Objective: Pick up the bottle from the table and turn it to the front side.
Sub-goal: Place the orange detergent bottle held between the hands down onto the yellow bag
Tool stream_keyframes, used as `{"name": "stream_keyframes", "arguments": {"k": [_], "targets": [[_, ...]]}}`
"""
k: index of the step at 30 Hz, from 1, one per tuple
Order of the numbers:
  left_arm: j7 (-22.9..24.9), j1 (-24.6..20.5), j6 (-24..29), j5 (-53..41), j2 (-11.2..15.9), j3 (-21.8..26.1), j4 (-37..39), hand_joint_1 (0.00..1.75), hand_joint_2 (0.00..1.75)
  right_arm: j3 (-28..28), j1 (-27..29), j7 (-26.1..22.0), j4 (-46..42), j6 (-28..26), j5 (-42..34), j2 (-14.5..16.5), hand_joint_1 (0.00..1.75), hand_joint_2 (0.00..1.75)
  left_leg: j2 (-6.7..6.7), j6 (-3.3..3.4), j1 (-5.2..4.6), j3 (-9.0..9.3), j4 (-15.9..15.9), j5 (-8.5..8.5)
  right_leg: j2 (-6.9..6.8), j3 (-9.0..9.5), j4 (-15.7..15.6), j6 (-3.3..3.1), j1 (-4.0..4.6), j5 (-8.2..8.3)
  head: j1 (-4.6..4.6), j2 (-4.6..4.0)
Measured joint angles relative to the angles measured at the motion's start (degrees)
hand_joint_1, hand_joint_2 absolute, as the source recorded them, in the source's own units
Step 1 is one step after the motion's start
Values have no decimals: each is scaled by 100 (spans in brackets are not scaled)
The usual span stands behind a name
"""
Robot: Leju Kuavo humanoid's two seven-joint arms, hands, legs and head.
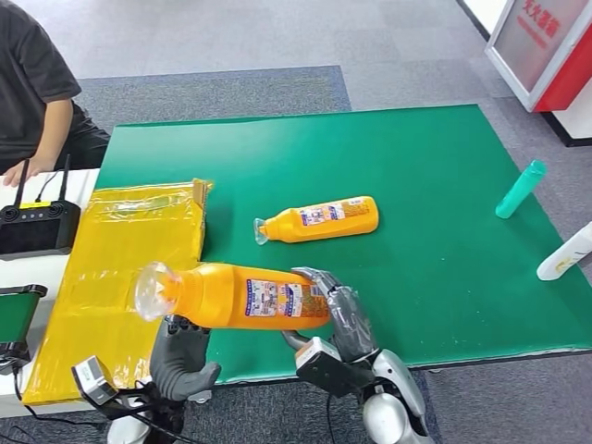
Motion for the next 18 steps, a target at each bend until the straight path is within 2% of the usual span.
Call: {"name": "stream_keyframes", "arguments": {"k": [13, 17, 18], "targets": [[0, -54, 46, 58, 6, -8, -609, 2, 175, -9, 108, -351, 738, -31, -157, 88, 175, 175, 0, 0, 0, -1, 0, -1, 0, -2, 0, -1, 0, -1, -1, 0], [0, -53, 70, 2, 9, 14, -651, 175, 175, 76, 143, -387, 846, -68, -168, 81, 175, 175, 0, 0, 0, -1, 0, -1, 0, -2, 0, -1, 0, -1, -1, 0], [0, -53, 78, -32, 14, 16, -650, 175, 175, 106, 144, -387, 859, -91, -177, 75, 175, 175, 0, 0, 0, -1, 0, -1, 0, -2, 0, -1, 0, -1, -1, 0]]}}
